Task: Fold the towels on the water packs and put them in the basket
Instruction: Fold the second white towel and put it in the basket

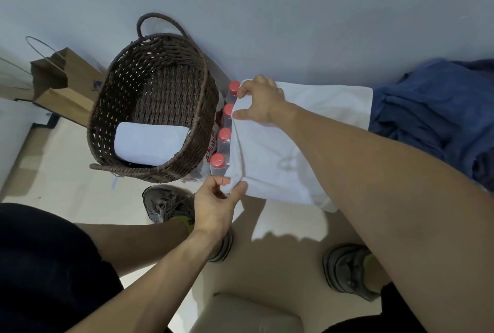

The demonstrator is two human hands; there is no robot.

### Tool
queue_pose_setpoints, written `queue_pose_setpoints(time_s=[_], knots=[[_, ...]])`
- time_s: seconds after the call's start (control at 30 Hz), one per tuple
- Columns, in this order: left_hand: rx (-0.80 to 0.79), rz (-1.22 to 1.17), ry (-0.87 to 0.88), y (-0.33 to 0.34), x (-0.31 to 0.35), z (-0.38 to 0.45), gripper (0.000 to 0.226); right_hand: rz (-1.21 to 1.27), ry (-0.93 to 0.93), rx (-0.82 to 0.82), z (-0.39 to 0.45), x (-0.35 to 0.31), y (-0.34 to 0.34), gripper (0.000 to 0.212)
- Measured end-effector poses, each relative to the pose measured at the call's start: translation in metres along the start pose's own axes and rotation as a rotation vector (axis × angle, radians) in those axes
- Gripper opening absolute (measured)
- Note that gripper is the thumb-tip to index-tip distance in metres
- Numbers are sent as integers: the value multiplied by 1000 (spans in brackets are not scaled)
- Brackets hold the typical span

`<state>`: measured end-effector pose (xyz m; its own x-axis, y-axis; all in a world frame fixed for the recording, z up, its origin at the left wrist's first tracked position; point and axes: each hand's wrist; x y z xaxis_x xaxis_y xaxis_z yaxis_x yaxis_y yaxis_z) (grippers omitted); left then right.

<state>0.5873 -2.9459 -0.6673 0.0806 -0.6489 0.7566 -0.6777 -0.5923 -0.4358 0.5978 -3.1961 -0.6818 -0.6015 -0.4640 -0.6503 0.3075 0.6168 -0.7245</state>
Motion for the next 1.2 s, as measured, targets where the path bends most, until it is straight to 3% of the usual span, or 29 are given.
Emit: queue_pose_setpoints(time_s=[0.07,0.17,0.3,0.47,0.63,0.77,0.83,0.93,1.0,1.07,1.2], knots=[[1,81,86,-3,-5,-1,21,5,-1,1,0,0,-1,47],[49,245,170,-8,-15,-1,28,8,-3,2,0,0,-1,46],[175,163,139,-14,-15,0,12,6,-6,8,-1,0,-1,46],[238,32,25,-19,-20,9,9,-12,-6,-4,0,0,0,47],[181,-10,161,-20,-11,8,21,-6,2,-28,1,0,-2,44],[-46,1,326,-21,5,2,19,11,31,-17,4,-4,-4,22],[-108,14,237,-23,4,3,15,14,46,-42,5,-7,-7,23],[-7,11,67,-28,-6,7,9,66,40,-71,7,-9,-12,26],[77,74,68,-31,-10,11,12,116,36,-6,8,-9,-14,22],[53,38,23,-32,-9,13,17,100,21,140,9,-6,-13,28],[-12,-127,-224,-27,-11,17,26,-172,47,234,12,1,-5,42]])
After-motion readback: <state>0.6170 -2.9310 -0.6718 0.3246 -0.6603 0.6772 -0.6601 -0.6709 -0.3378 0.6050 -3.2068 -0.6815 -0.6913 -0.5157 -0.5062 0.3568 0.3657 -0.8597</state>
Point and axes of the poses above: each hand's wrist, its own z-axis towards the middle knuckle, its own y-axis out of the palm, x = y × z, and after that the axes turned 9 degrees about z, right-handed
